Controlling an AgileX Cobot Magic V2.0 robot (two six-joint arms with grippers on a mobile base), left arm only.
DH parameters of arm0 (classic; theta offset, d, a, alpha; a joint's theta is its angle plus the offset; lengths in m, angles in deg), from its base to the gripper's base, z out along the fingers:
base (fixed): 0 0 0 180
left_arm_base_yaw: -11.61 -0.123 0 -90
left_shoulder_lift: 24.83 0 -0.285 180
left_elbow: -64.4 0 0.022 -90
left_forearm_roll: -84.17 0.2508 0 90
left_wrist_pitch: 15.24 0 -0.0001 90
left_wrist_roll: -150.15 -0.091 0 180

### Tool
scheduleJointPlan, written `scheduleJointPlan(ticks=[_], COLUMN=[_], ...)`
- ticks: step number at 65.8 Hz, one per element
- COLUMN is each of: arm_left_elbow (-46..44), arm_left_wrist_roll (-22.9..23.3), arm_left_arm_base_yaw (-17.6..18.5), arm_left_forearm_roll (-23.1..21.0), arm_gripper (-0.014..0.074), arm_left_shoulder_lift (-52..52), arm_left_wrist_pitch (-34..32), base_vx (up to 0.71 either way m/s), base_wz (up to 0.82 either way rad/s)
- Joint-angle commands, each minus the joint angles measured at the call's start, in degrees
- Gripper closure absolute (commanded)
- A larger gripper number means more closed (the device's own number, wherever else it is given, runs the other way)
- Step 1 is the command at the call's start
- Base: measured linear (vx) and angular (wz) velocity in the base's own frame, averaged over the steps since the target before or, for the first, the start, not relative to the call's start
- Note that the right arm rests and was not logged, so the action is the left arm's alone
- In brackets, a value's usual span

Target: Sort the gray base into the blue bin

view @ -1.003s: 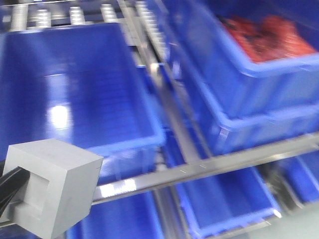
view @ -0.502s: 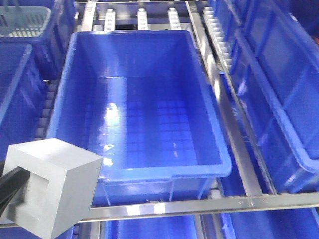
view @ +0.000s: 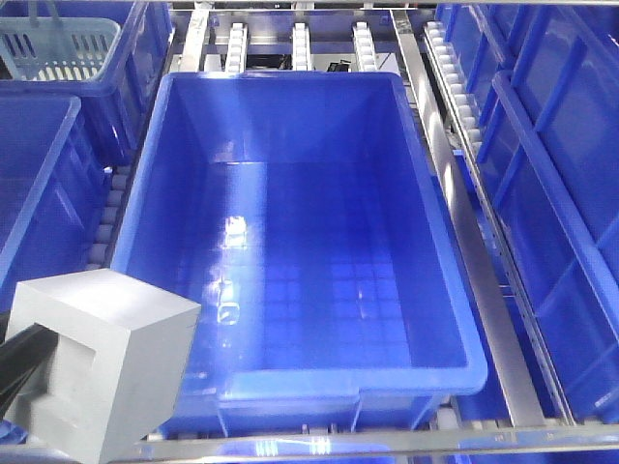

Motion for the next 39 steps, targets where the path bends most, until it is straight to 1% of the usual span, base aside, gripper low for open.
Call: scheduleJointPlan(ticks=[1, 39], arm_left_elbow=[-1.7, -1.7], arm_left_wrist_roll=[0.4, 0.4], arm_left_arm_base_yaw=[0.2, 0.2], arm_left_forearm_roll=[-0.4, -0.4], arm_gripper=[0.0602, 0.0602], arm_left_shoulder_lift=[-0.2, -0.2], arm_left_wrist_pitch=[-6.3, -6.3], base_vx=[0.11, 0.10], base_wz=[0.01, -0.01])
